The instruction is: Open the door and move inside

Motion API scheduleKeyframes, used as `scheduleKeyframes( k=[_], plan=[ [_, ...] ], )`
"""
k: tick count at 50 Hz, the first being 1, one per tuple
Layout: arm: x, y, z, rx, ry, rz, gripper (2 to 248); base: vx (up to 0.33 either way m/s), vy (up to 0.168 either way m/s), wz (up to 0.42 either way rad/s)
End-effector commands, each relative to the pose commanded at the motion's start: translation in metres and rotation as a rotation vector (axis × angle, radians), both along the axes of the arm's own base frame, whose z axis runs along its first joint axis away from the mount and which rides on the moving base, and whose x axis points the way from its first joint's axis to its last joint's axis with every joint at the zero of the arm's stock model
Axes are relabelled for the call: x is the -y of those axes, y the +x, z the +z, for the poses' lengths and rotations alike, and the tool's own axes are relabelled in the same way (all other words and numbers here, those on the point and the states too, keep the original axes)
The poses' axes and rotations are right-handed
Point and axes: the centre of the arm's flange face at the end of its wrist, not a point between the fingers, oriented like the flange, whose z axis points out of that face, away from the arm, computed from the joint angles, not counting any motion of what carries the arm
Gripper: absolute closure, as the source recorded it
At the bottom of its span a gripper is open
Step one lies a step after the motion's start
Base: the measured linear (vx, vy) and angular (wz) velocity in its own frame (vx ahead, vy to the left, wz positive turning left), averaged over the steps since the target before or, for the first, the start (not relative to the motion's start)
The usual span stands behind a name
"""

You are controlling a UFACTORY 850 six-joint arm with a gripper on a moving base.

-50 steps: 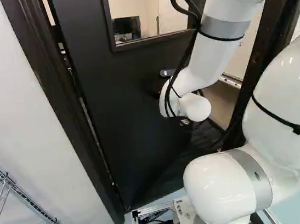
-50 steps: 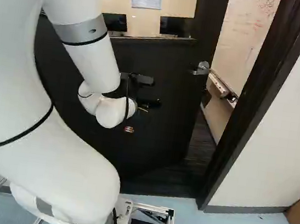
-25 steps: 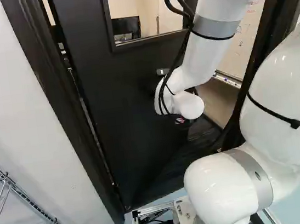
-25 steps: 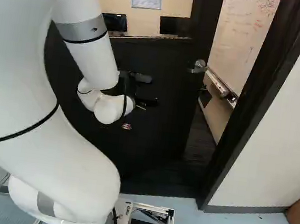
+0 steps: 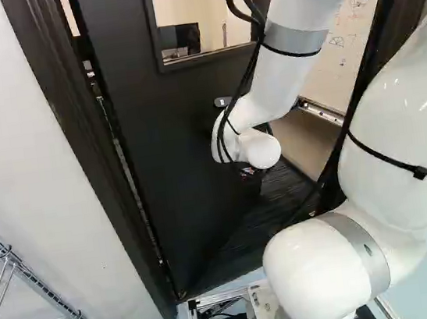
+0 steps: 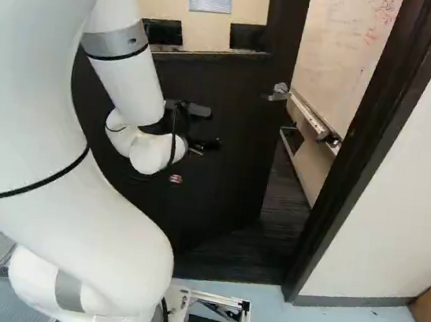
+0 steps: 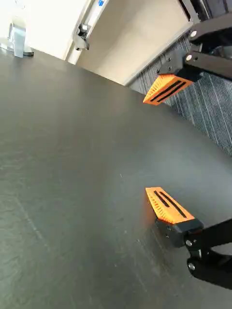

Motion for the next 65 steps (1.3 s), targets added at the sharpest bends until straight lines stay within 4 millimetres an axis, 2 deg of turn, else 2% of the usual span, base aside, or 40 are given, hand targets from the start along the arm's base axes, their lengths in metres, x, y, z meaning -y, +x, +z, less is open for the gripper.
scheduleKeyframes(
  k=[65],
  plan=[
    [-0.071, 0.04, 0.0, 0.0, 0.027, 0.101, 3, 0.0, 0.0, 0.0]
  ],
)
